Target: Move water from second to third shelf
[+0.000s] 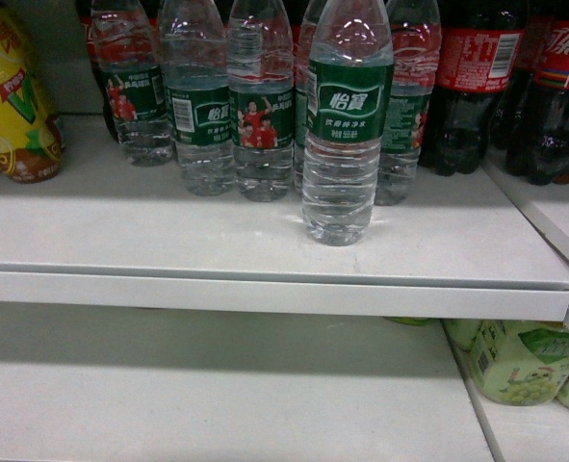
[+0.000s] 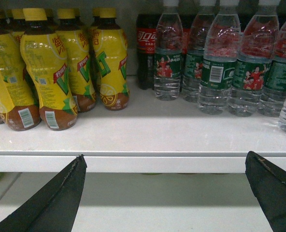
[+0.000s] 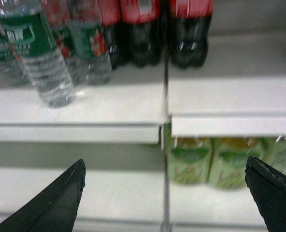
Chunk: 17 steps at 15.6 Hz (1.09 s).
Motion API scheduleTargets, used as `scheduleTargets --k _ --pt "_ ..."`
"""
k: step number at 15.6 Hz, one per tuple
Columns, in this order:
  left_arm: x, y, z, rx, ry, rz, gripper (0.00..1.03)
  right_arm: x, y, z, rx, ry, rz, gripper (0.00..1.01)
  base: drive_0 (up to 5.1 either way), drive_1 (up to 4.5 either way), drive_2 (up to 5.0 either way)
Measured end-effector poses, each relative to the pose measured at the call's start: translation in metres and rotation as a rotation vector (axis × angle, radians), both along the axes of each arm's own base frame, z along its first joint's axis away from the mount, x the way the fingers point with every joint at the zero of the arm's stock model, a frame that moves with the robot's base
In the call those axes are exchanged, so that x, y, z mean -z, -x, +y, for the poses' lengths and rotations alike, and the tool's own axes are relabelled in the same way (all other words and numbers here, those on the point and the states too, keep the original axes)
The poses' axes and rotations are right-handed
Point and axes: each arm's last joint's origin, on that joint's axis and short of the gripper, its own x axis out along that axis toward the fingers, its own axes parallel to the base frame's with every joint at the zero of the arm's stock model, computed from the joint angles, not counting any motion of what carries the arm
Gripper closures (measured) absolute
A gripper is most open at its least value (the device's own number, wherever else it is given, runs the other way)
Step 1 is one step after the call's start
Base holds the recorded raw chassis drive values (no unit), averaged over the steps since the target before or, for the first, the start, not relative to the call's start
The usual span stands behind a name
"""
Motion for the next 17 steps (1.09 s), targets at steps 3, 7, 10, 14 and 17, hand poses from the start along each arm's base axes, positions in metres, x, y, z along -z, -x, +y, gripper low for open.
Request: scheduleTargets --k 3,7,10,14,17 --pt "0.000 0.000 0.000 0.001 0.000 0.000 0.05 -0.012 -0.012 -0.004 -0.072 -0.156 0.103 0.03 0.0 0.00 0.0" --pt "0.000 0.000 0.000 0.001 0.000 0.000 0.05 -0.065 -0.052 0.000 -0.116 -0.132 -0.035 0.03 0.0 0.00 0.0" --pt "0.000 0.000 0.000 0.001 0.000 0.000 0.05 -0.085 -0.089 0.017 -0.178 -0.125 -0.055 0.03 0.0 0.00 0.0" --pt "0.000 0.000 0.000 0.001 0.000 0.000 0.05 -0.056 -0.108 0.057 -0.292 -0.039 0.011 0.03 0.0 0.00 0.0" --pt "0.000 0.000 0.000 0.001 0.000 0.000 0.05 -0.020 -0.123 0.080 -0.336 0.016 0.099 0.03 0.0 0.00 0.0"
